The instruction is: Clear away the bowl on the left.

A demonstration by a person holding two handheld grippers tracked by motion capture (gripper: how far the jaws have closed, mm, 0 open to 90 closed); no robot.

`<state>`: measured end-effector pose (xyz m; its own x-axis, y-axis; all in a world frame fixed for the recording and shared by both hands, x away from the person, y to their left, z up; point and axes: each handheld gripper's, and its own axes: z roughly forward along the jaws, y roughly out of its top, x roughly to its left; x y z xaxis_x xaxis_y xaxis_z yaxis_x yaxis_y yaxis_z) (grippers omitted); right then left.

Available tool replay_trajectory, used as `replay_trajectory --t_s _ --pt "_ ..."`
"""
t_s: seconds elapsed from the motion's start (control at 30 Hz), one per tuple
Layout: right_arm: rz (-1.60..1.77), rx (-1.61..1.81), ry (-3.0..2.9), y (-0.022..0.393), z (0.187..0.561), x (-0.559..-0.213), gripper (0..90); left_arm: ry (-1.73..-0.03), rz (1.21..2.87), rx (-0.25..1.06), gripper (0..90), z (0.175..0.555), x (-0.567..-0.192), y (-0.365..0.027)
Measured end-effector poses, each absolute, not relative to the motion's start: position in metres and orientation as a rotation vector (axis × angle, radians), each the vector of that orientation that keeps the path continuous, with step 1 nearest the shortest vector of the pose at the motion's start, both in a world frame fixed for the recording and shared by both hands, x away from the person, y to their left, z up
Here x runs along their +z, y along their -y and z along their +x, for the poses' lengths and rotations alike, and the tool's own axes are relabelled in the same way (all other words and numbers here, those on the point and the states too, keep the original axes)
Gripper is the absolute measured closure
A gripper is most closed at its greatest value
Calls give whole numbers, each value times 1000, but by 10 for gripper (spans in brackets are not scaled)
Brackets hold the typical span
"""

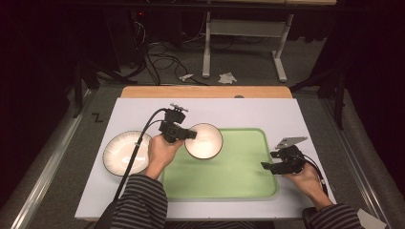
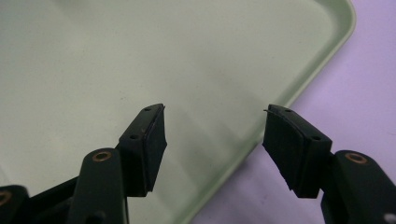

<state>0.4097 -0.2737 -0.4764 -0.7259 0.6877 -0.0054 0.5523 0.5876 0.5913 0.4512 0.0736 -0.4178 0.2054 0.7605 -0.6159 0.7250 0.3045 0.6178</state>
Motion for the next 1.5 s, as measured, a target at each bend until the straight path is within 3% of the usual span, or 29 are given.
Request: replay_trajectory --t_s 1.03,1.5 --pt "1035 868 -2576 275 410 -475 405 -1575 1496 52 824 487 -453 -16" --pt "1033 874 -2581 274 410 -475 404 -1645 1500 98 823 500 -472 -17"
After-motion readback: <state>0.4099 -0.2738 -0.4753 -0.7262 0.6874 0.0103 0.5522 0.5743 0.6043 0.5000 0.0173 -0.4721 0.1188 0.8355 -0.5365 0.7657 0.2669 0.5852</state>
